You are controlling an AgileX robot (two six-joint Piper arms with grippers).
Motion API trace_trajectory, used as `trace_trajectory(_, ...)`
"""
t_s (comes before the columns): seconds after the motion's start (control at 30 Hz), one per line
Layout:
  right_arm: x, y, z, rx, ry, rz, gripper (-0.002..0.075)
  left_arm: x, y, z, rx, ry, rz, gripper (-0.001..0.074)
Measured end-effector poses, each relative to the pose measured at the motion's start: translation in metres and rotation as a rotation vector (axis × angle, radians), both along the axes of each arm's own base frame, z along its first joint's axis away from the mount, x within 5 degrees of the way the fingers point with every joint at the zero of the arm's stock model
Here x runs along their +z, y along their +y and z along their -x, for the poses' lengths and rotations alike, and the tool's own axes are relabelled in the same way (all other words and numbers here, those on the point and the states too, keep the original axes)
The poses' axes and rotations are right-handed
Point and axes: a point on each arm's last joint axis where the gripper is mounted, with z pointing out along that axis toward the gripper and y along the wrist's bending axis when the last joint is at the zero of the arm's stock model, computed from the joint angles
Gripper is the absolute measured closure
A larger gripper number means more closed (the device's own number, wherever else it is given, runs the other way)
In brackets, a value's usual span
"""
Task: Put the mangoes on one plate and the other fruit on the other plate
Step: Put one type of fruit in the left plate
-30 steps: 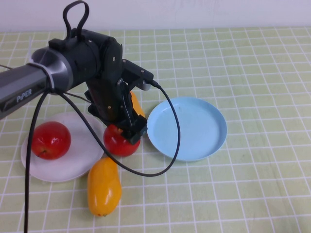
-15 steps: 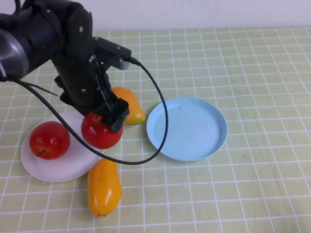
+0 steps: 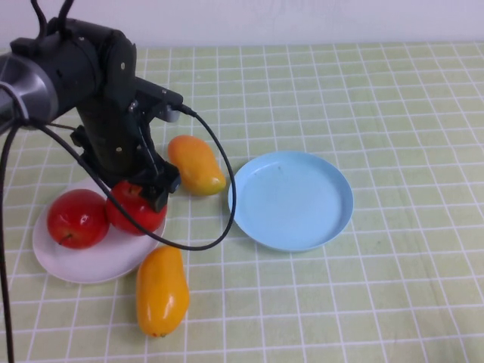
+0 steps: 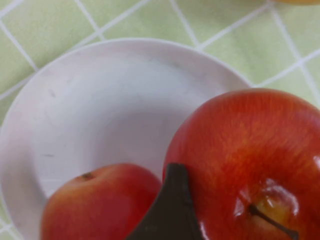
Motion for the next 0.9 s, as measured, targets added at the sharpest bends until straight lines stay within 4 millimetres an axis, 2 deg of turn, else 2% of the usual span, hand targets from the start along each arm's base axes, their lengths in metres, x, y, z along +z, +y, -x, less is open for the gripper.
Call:
trace_trajectory(0.27,0.0,0.0,0.0,0.0,0.0,0.0,0.0742,-0.009,0.001,-0.004,-0.006,0.004,-0.031,0.0155)
trace_trajectory(0.4,0.0,0.0,0.0,0.0,0.0,0.0,0.0742,-0.008,0.002,-0.005,0.02,-0.004,-0.034,0.008)
trace_trajectory(0.53,0.0,0.0,0.0,0.0,0.0,0.0,0.0742,-0.007,0.007,-0.005,0.089,-0.013,-0.071,0.0066)
trace_trajectory(0.63,0.0,0.0,0.0,0.0,0.0,0.0,0.0742,0.004,0.01,-0.001,0.108,-0.018,-0.084,0.0066)
trace_trajectory(0.77,0.0,0.0,0.0,0.0,0.0,0.0,0.0742,0.029,0.013,0.006,0.12,-0.074,-0.057,0.0066)
trace_trajectory(0.9,0.0,0.0,0.0,0.0,0.0,0.0,0.0742,0.06,0.022,0.026,0.16,-0.139,-0.016,0.0075)
